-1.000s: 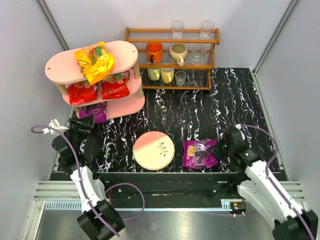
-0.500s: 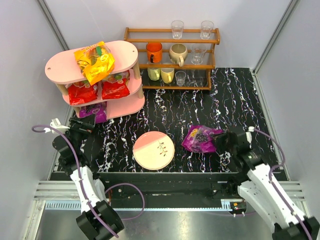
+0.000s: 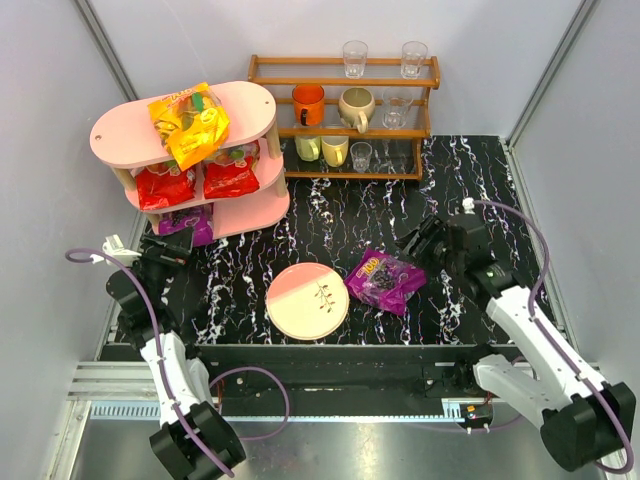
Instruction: Place and organize the candy bags onto the shelf
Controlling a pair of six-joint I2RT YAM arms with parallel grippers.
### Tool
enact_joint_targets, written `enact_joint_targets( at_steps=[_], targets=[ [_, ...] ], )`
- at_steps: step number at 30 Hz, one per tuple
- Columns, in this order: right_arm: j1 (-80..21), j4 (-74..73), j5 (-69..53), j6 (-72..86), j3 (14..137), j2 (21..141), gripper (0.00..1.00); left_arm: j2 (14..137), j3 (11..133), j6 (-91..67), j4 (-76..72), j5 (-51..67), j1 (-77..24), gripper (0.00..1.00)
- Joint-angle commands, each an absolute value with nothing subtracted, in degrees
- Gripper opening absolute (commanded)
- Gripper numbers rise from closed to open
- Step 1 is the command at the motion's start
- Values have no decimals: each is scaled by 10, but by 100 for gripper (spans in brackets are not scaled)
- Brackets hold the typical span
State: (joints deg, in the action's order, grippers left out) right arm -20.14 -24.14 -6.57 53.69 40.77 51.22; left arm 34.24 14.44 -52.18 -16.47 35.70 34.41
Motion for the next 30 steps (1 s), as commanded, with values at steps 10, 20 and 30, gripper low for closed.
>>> enact_joint_targets(
  at_steps=[10,20,30],
  targets=[
    [-193,-231,45,274,434,741,47,346,139,-532,-207,380,339,99],
    [-193,-198,-124,334,328,635,66,345,132,-537,-213,388,338,99],
    [-193,-236,-222,384,251,485,73,344,134,-547,-217,393,336,99]
  ],
)
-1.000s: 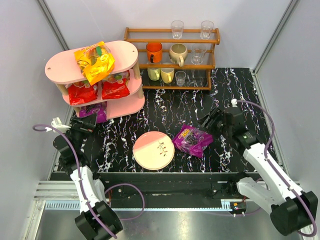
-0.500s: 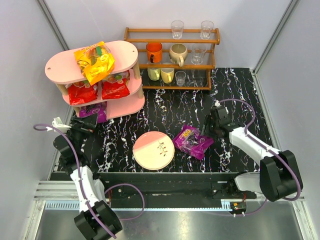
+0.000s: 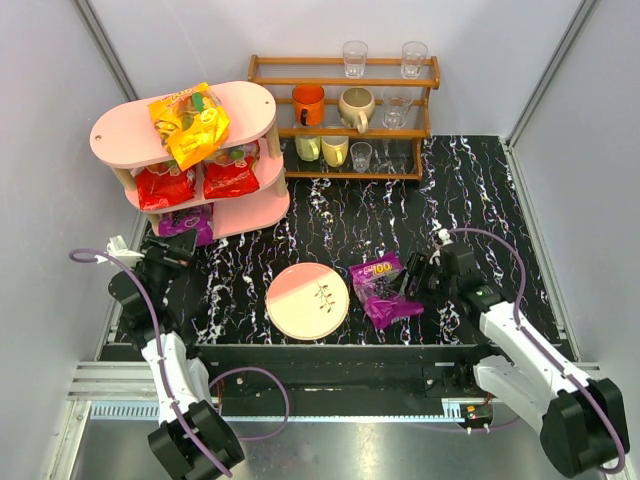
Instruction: Place and organize the candy bags onto the shelf
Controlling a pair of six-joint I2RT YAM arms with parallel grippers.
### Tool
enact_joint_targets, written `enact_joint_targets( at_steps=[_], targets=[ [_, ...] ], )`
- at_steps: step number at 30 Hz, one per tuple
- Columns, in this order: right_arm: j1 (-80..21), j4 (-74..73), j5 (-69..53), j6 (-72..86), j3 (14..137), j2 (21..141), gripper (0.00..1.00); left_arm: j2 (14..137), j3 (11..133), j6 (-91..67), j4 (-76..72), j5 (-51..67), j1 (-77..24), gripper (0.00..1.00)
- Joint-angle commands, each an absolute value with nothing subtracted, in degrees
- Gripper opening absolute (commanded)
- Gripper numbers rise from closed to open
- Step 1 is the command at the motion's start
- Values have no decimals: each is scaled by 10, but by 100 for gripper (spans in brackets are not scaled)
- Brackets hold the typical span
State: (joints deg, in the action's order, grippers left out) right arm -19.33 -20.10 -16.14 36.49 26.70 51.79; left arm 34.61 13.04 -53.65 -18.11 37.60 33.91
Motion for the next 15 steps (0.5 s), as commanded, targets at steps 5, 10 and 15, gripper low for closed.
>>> enact_joint_targets(
  at_steps=[5,10,15],
  targets=[
    [-193,-244,-250,398,236,497,69,333,133,-549,-210,393,335,99],
    [-194,-337,-89,426,285,480,81,326,130,-548,-204,396,335,99],
    [-193,-390,80,482,315,437,91,327,127,-548,-204,395,333,99]
  ],
)
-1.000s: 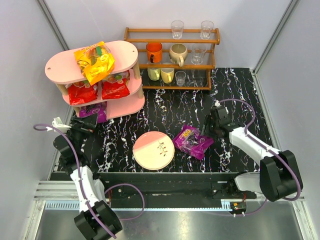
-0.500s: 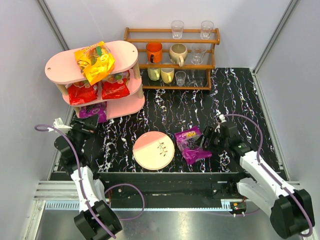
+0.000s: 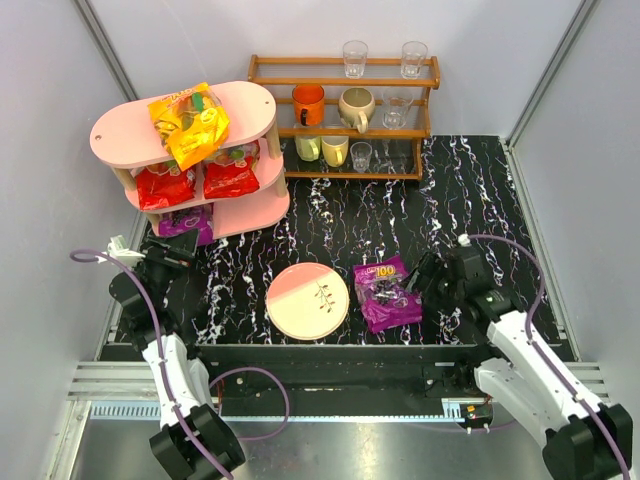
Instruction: Place and organize the candy bags onto the shelf
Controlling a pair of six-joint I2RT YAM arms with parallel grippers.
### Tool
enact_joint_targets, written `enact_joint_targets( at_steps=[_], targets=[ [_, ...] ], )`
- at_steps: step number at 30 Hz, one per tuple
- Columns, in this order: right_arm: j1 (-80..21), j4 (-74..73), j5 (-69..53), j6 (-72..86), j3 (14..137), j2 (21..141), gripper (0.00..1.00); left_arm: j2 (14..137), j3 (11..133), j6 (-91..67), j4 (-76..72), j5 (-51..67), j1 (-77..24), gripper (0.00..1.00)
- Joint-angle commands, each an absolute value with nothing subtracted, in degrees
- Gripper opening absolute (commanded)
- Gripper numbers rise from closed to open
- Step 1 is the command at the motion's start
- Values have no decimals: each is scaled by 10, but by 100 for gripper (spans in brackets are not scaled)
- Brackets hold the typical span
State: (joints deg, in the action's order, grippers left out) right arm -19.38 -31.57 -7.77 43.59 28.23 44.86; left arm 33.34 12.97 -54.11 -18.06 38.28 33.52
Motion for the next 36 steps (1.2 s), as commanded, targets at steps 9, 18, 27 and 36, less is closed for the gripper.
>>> enact_joint_targets(
  at_steps=[9,18,27,36],
  targets=[
    [-194,-204,-150,462,251,582,86,332,128,-545,-206,394,333,99],
    [-194,-233,-77,447,266,366,0,330,127,-547,-206,394,332,99],
    [-196,-62,-248,436,342,483,0,325,148,-526,-164,408,330,99],
    [-313,118,-315,389,518,687,0,302,145,-507,-131,399,321,99]
  ],
)
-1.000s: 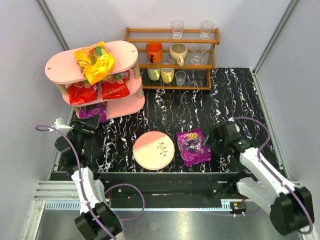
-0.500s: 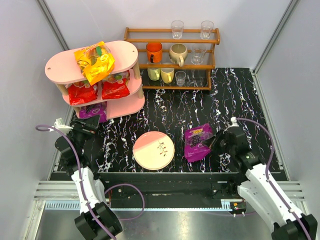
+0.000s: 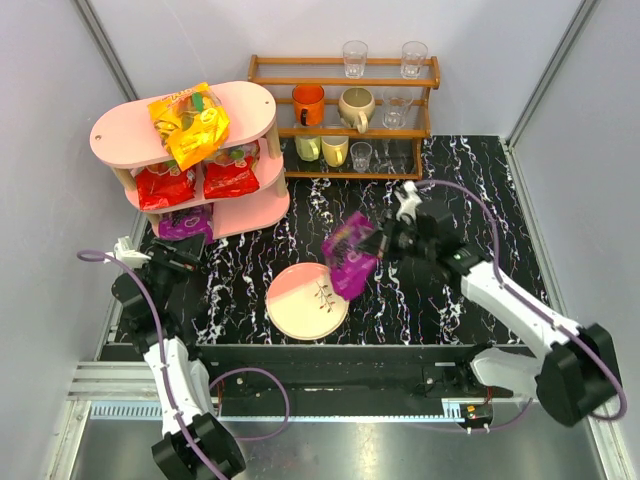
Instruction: Place and organize the candy bags onto the shelf
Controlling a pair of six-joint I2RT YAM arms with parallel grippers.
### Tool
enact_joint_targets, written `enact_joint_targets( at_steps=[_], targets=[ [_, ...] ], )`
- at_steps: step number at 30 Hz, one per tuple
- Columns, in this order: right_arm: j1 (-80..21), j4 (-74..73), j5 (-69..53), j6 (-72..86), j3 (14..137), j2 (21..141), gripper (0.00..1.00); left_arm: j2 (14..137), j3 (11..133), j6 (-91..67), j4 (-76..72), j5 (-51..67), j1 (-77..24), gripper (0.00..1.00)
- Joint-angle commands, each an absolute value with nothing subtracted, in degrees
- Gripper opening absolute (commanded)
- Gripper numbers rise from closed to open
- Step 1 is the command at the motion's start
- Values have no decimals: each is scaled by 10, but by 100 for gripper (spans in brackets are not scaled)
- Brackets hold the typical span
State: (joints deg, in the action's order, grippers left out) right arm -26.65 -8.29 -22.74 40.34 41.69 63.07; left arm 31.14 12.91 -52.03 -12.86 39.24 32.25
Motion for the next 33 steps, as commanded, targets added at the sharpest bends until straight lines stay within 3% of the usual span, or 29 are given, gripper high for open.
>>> enact_joint_targets(
  at_steps=[1,12,18,33],
  targets=[
    [-329,138,-321,395,539,708,0,302,146,-507,-131,399,321,99],
    [-351,366,-387,500,699,1030,0,317,158,-508,-139,392,320,99],
    [-359,354,-412,502,829,1131,0,330,169,-517,-149,398,319,99],
    [-361,379,-409,598,1019,1346,0,341,166,-536,-174,396,319,99]
  ],
)
